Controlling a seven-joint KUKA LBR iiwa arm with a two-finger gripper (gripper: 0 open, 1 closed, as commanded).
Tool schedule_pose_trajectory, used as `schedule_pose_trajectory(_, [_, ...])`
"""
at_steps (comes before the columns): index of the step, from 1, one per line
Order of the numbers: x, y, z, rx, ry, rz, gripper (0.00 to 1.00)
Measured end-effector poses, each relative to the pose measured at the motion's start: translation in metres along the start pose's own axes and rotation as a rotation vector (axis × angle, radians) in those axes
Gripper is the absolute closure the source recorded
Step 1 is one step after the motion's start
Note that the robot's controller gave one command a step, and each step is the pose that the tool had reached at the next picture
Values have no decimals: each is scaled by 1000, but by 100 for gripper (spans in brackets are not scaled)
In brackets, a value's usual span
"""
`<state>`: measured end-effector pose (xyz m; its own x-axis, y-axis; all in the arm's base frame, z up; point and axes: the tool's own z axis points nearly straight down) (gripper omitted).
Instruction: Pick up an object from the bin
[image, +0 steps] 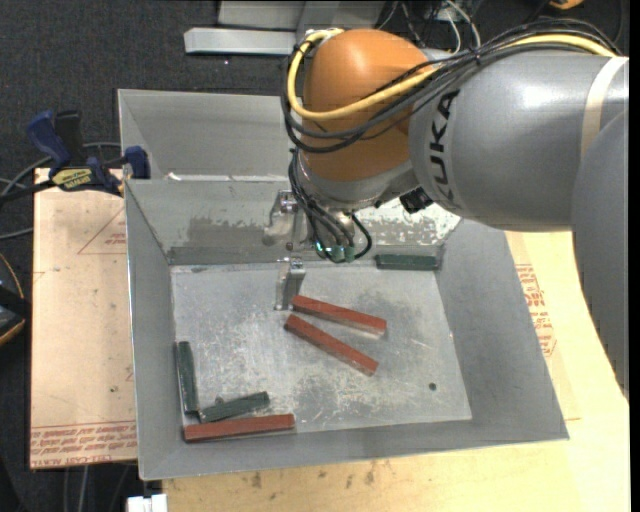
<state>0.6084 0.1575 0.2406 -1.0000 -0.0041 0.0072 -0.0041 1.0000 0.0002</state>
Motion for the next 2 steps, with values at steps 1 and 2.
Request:
schedule_pose_trajectory(1, [-2, -1, -5, -1, -8, 3, 0])
schedule_pose_trajectory(2, [-12, -34, 32, -5, -16, 48, 0])
